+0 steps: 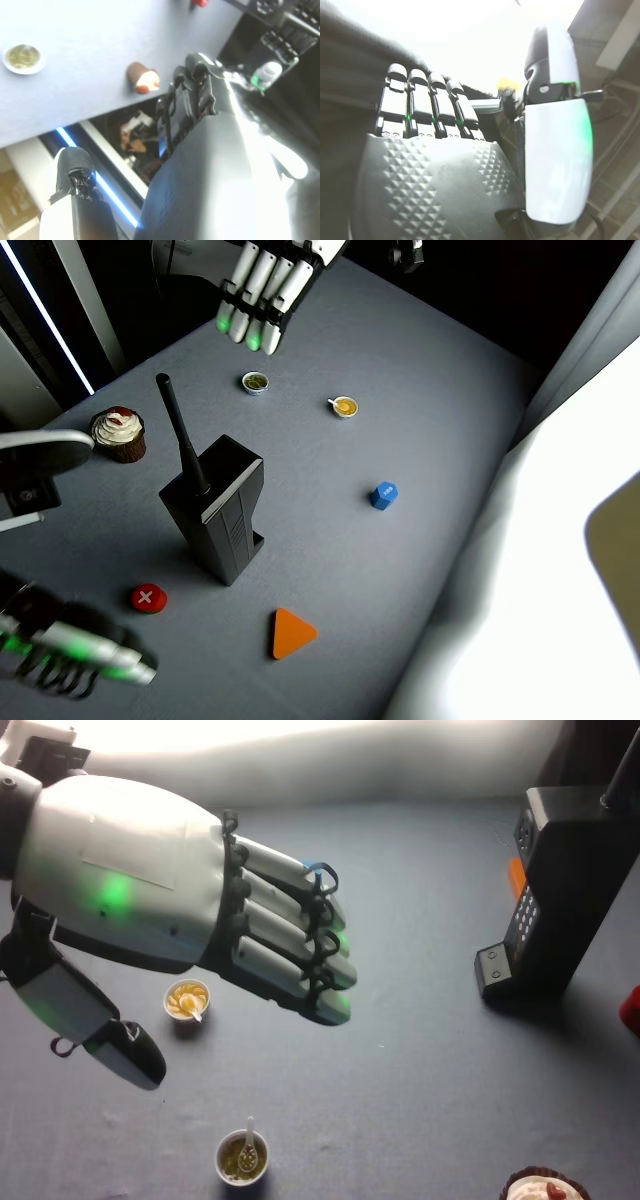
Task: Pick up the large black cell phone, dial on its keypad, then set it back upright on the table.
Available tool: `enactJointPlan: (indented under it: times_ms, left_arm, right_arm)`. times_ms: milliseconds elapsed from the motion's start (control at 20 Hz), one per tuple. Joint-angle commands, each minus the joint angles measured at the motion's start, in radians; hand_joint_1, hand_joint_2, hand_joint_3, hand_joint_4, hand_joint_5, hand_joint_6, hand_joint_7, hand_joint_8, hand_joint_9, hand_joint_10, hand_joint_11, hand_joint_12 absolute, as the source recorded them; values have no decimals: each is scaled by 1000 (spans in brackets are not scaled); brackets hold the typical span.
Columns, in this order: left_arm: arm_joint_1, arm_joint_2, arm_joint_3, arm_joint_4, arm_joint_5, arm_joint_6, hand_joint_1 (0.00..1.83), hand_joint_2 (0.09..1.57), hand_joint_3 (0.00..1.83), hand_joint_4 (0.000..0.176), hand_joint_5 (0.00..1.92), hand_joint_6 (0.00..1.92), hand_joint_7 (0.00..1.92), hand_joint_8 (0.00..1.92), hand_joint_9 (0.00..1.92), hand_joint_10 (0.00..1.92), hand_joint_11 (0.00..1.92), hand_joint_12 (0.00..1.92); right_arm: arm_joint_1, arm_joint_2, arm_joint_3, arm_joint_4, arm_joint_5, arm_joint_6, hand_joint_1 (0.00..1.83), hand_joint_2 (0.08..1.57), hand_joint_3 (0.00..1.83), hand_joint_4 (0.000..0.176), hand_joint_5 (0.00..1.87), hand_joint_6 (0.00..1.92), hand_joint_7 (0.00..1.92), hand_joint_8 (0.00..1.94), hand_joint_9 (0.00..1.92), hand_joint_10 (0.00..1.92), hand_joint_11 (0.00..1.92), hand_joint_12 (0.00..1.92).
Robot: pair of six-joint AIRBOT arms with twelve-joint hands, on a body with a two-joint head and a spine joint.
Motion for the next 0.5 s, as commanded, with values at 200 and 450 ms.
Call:
enactJointPlan:
  times_ms: [200,450]
  left_arm:
    - [-17,-2,17,-69,1,-3,690,1060,1,0,205,1,175,0,191,1,0,488]
    - [-28,-10,48,-67,-1,-4,707,1049,1,0,223,1,191,2,208,1,0,533]
  right_arm:
    - [20,-15,19,-13,119,8,1104,929,0,0,0,0,0,0,0,0,0,0]
    - [59,-36,36,5,83,8,1102,935,0,0,0,0,0,0,0,0,0,0]
